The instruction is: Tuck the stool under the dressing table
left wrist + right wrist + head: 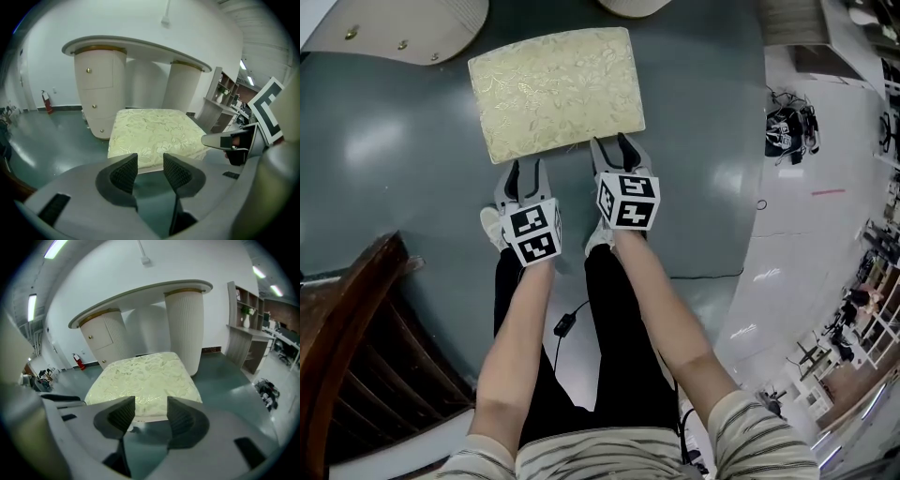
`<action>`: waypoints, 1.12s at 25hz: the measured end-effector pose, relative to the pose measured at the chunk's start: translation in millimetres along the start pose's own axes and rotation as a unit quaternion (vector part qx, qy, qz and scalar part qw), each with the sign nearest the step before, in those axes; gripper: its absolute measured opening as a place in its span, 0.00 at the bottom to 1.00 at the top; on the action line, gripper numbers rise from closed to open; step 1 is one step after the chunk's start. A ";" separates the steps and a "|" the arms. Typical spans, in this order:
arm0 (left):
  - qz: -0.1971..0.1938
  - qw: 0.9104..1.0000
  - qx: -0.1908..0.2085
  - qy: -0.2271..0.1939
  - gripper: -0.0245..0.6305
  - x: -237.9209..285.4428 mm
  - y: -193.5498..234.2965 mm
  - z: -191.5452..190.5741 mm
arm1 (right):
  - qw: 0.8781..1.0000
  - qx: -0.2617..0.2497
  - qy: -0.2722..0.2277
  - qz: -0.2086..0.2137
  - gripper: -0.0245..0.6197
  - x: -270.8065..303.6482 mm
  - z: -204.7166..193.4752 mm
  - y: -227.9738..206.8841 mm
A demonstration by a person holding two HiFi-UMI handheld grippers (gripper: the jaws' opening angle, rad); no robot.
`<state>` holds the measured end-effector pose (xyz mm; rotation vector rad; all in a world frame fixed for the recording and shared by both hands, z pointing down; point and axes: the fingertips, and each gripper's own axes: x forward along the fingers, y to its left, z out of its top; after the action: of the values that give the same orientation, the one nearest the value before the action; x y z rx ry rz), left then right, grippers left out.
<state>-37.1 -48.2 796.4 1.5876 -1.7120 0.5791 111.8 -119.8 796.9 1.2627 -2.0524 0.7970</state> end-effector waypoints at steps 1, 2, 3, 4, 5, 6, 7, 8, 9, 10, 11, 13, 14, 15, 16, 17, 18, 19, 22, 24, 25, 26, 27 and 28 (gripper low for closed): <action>0.003 1.000 0.003 0.001 0.28 3.2 1.9 -1.0 | 1.000 -0.001 0.003 -0.001 0.36 3.8 -1.6 -1.4; 0.005 1.000 0.006 0.002 0.29 6.5 3.1 -1.6 | 1.000 -0.003 0.005 -0.004 0.36 7.2 -3.0 -3.3; 0.005 1.000 0.008 0.003 0.29 10.0 3.4 -2.0 | 1.000 -0.004 0.008 -0.007 0.37 10.5 -4.2 -5.7; 0.005 1.000 0.010 0.005 0.29 14.0 3.4 -2.4 | 1.000 -0.005 0.012 -0.010 0.37 13.9 -5.5 -8.3; 0.005 1.000 0.012 0.008 0.29 18.3 3.3 -3.0 | 1.000 -0.005 0.017 -0.013 0.38 17.7 -7.2 -10.6; 0.005 1.000 0.015 0.012 0.30 22.7 3.3 -3.8 | 1.000 -0.006 0.023 -0.016 0.39 21.7 -9.3 -12.1; 0.004 1.000 0.017 0.015 0.30 26.9 3.4 -4.6 | 0.999 -0.007 0.029 -0.017 0.39 25.6 -11.7 -12.8; 0.002 1.000 0.019 0.019 0.30 30.7 3.6 -5.3 | 0.999 -0.008 0.034 -0.019 0.39 29.2 -13.7 -12.8; 0.000 1.000 0.022 0.022 0.30 34.2 3.8 -6.1 | 0.999 -0.010 0.037 -0.020 0.39 32.1 -15.1 -12.3; -0.002 0.999 0.023 0.027 0.30 37.4 3.9 -6.9 | 0.999 -0.012 0.039 -0.021 0.39 34.2 -15.9 -11.8; -0.003 0.999 0.024 0.032 0.30 40.5 4.0 -7.8 | 0.999 -0.015 0.040 -0.022 0.39 35.8 -16.1 -11.5; -0.001 0.999 0.022 0.041 0.30 46.1 4.0 -8.8 | 0.999 -0.018 0.040 -0.023 0.39 38.1 -16.3 -12.4; 0.001 0.999 0.023 0.045 0.30 48.3 3.8 -8.9 | 0.999 -0.018 0.041 -0.023 0.39 38.9 -16.2 -13.0; 0.002 0.999 0.024 0.047 0.30 49.9 3.5 -9.0 | 0.999 -0.017 0.041 -0.023 0.39 39.2 -15.9 -13.4; 0.003 0.998 0.026 0.048 0.30 50.6 3.3 -8.9 | 0.999 -0.017 0.042 -0.022 0.39 39.1 -15.7 -13.3; 0.003 0.999 0.027 0.048 0.30 50.8 3.2 -8.9 | 0.999 -0.017 0.042 -0.021 0.39 38.8 -15.6 -13.1; 0.002 0.999 0.027 0.046 0.30 50.7 3.2 -9.0 | 0.999 -0.018 0.041 -0.020 0.39 38.5 -15.6 -12.8; 0.001 0.999 0.028 0.044 0.30 50.8 3.2 -9.2 | 0.999 -0.017 0.041 -0.019 0.39 38.4 -15.7 -12.7; 0.000 0.999 0.032 0.044 0.30 52.9 4.3 -8.9 | 0.999 -0.018 0.038 -0.018 0.39 40.3 -14.9 -12.3; 0.003 0.999 0.034 0.041 0.31 56.5 6.7 -4.8 | 0.999 -0.018 0.036 -0.014 0.39 44.3 -10.8 -11.6; 0.005 0.999 0.035 0.038 0.30 59.3 8.7 -1.1 | 0.999 -0.018 0.034 -0.011 0.39 47.2 -7.7 -11.1; 0.007 0.999 0.037 0.036 0.30 62.6 10.9 3.1 | 0.999 -0.017 0.033 -0.009 0.39 50.3 -4.4 -10.5; 0.008 0.999 0.037 0.036 0.30 66.1 12.8 7.2 | 0.999 -0.017 0.032 -0.007 0.39 53.5 -1.2 -10.1; 0.008 0.999 0.037 0.036 0.30 69.3 14.3 11.0 | 0.999 -0.017 0.031 -0.007 0.39 56.7 1.9 -9.9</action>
<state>-52.1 -99.9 843.7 1.5855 -1.6683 0.7079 99.4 -156.3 839.6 1.2168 -1.9972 0.7837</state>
